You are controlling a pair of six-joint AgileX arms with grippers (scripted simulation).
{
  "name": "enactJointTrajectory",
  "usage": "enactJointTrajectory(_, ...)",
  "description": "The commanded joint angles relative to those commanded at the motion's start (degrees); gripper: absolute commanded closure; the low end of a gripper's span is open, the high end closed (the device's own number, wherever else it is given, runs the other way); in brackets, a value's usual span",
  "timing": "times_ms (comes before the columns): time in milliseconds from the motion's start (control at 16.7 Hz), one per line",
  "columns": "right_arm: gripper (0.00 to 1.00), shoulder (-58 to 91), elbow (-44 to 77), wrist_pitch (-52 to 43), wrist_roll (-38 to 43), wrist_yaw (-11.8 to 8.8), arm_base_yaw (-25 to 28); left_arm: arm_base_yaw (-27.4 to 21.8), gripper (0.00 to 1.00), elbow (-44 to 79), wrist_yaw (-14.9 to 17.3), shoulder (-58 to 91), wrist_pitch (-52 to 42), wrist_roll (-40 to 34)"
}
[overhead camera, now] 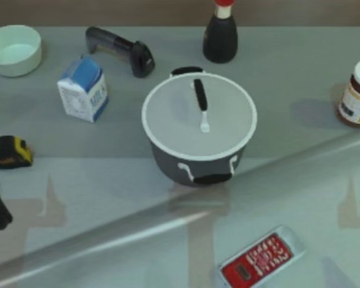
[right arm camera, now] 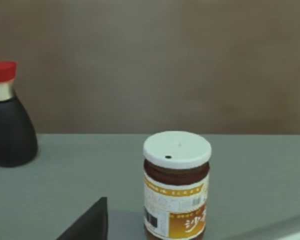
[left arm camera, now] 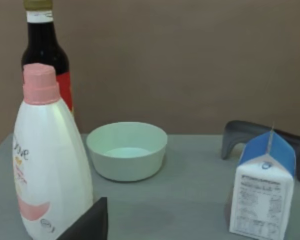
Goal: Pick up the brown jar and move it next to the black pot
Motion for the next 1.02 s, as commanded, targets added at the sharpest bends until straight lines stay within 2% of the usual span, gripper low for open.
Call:
enactJointTrajectory(240, 0.0, 1.5, 0.9, -1.3, -0.1, 0.0, 0.0, 0.0, 0.0, 0.0, 0.0, 0.0, 0.0, 0.0)
enactJointTrajectory(540, 0.0, 15.3, 10.5, -12.3, -1.3, 0.3, -0.5, 0.0, 0.0, 0.0, 0.0, 0.0, 0.0, 0.0)
enactJointTrajectory(780, 0.0, 33.3, 25.8, -25.8, -3.1, 0.9, -1.2, 0.0, 0.0, 0.0, 0.0, 0.0, 0.0, 0.0)
enactJointTrajectory(1020, 0.0, 54.0, 47.2, -40.4, -5.7, 1.4, -1.9, 0.0, 0.0, 0.0, 0.0, 0.0, 0.0, 0.0)
